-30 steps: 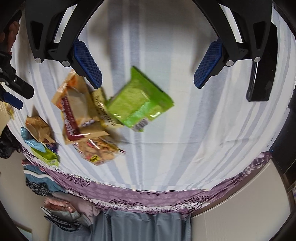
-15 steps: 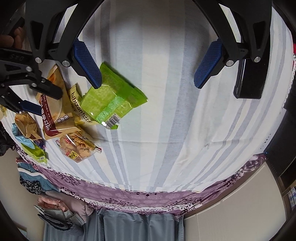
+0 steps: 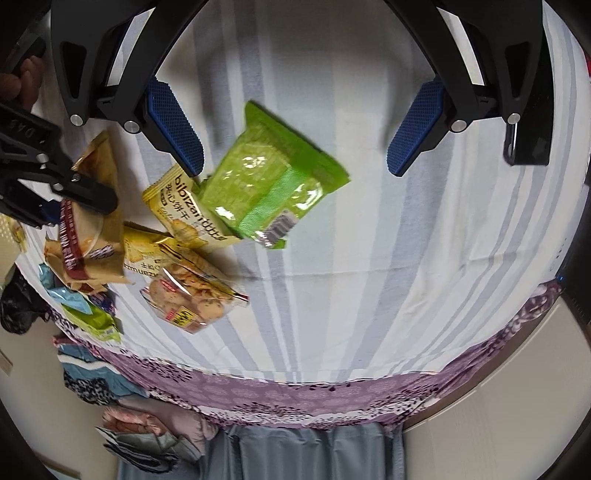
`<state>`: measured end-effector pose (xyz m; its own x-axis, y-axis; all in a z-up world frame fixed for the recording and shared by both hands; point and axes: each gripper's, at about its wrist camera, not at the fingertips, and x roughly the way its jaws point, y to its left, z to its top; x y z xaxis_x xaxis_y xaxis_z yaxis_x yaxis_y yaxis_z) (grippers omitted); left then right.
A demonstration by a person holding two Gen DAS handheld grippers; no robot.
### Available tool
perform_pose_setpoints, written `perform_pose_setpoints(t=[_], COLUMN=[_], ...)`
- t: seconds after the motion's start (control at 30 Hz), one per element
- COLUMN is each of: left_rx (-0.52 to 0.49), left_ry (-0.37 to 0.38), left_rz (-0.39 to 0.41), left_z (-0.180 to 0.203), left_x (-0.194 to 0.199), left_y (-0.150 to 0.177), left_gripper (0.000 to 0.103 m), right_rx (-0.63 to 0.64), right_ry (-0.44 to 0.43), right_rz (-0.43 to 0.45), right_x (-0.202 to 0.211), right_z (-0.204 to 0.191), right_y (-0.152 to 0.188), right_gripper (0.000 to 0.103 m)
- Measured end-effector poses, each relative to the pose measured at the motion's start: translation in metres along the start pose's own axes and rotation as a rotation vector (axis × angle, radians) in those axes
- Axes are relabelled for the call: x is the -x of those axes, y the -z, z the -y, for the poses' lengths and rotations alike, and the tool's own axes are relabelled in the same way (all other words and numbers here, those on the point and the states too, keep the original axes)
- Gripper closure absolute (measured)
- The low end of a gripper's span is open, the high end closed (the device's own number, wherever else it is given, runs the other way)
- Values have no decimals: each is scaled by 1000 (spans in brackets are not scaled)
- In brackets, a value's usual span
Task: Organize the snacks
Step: 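Grasp the green pack with the left tool while the right tool lifts the brown bag, then carry both snacks to the cream basket and release the brown bag from the right tool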
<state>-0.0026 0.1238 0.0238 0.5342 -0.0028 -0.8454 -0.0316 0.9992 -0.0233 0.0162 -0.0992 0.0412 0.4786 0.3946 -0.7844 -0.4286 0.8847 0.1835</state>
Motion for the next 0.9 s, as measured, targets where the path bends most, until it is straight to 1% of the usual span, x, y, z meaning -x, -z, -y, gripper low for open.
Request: perform_pose_setpoints(t=[0.17,0.23,0.33,0.37,0.4,0.5,0.67,0.9], left_rx=[-45,-50,-59,-61,-60,-43,-26,-45], left_ry=[15,18,25,28,28,40,42,44], left_rz=[-22,-34,-35,-34,-30,-30,-7,59], left_z=[10,9,10,11,11,10,14,31], left_x=[-15,-21,-24,-23,-20,-17,-2,31], left_y=[-3,-5,-6,-6,-6,-5,-1,-12], left_gripper=[2,11,15,19,25,27,27,27], right_rx=[-47,-60,-73,-76,-78,-88,-108,-168], right_ry=[16,20,23,23,23,23,26,52], right_rz=[24,35,49,52,56,69,99,175], right_x=[20,28,37,40,43,53,70,106], right_z=[19,24,30,31,32,37,45,72], right_y=[5,6,9,10,12,15,19,24], right_gripper=[53,53,53,53,53,53,53,53])
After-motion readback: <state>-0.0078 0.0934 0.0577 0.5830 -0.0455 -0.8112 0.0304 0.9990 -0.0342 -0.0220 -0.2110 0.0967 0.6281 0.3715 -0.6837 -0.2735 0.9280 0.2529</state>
